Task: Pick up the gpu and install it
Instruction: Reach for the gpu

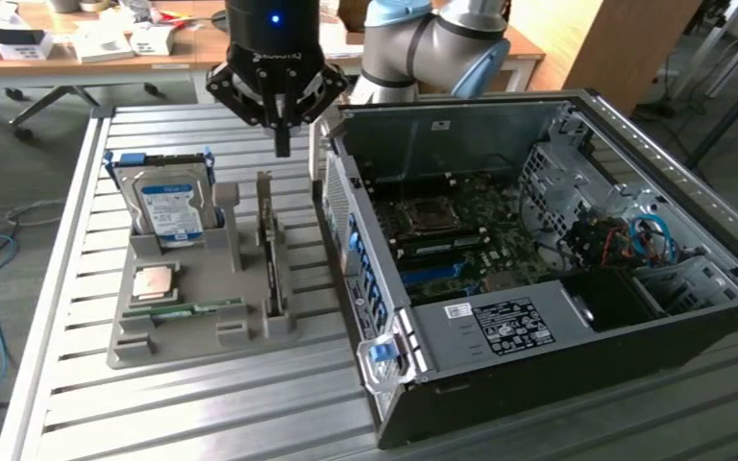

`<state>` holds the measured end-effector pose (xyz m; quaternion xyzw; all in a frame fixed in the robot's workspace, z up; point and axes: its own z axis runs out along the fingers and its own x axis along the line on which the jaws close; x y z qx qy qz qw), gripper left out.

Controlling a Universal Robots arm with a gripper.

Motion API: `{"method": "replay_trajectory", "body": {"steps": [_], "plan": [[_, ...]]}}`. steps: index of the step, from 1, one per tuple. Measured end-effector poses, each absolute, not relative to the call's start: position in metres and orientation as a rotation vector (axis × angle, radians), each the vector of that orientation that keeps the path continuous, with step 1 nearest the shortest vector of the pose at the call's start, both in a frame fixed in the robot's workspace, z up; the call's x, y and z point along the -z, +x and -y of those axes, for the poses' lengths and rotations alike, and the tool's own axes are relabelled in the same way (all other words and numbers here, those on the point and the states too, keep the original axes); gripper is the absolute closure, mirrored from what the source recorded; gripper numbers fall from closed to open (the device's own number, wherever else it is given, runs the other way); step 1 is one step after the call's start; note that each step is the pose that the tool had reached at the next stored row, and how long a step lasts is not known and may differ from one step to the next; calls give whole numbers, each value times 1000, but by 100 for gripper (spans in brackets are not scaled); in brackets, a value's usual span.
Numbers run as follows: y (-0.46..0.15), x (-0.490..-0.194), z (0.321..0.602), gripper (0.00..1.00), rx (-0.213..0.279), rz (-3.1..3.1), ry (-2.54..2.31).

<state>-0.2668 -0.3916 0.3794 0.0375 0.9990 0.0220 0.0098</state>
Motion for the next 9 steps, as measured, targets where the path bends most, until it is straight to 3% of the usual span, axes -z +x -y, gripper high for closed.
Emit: {"method": "replay_trajectory", "body": {"steps": [9], "plan": [[-285, -378, 391, 89, -69, -3120, 117]]}}
